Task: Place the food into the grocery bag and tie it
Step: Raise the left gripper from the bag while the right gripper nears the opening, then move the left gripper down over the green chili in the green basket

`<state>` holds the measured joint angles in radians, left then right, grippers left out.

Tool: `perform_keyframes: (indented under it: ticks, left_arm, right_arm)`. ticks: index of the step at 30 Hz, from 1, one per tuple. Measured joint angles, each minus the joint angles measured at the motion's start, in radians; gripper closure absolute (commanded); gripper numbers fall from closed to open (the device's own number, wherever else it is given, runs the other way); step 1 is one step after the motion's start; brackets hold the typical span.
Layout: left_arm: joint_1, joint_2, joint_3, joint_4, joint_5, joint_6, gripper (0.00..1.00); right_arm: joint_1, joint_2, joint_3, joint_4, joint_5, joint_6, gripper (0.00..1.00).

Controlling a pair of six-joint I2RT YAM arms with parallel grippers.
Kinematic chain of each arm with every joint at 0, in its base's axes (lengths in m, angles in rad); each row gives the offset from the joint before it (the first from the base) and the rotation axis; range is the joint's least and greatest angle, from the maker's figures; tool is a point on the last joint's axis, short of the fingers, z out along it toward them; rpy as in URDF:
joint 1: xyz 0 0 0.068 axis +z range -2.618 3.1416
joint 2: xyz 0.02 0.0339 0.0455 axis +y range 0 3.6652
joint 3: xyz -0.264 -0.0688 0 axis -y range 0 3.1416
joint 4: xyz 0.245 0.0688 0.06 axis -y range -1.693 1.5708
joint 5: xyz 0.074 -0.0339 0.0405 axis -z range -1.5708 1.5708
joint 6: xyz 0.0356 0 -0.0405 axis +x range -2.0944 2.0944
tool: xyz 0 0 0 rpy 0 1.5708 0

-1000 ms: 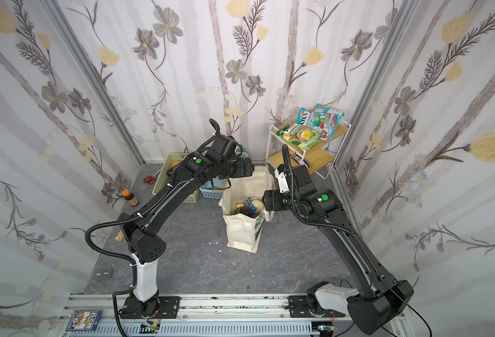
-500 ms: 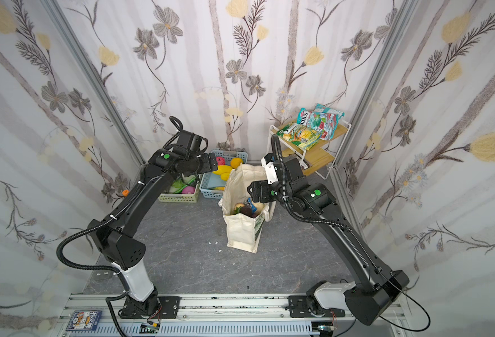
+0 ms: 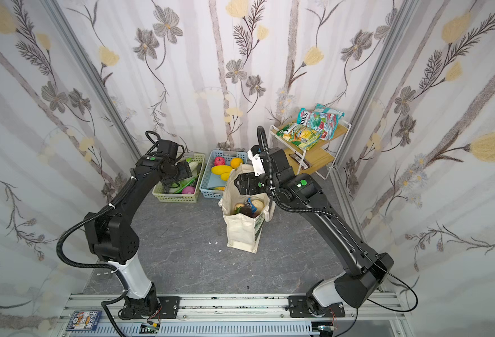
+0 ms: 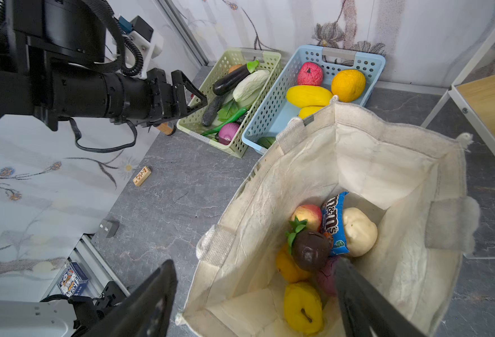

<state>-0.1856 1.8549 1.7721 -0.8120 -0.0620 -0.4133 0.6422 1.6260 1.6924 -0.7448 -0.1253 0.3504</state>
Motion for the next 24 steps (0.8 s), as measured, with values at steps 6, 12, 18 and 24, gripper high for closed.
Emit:
perform_keyframes:
  ticks: [6,12,18,24]
  left_arm:
    - [0.040,0.127,0.063,0.002,0.009,0.173,0.28]
    - [0.041,0.238,0.141,0.001,0.002,0.369,0.29]
    - [0.050,0.326,0.212,-0.001,0.003,0.452,0.32]
    - [0.049,0.397,0.265,-0.003,0.048,0.475,0.40]
  right_arm:
    - [0.005,0.019,0.026,0.000,0.000,0.016,0.16]
    - [0.006,0.039,0.039,-0.007,0.000,0.026,0.16]
    - [0.011,0.055,0.060,-0.008,0.000,0.034,0.16]
    - [0.014,0.062,0.060,-0.009,0.001,0.034,0.16]
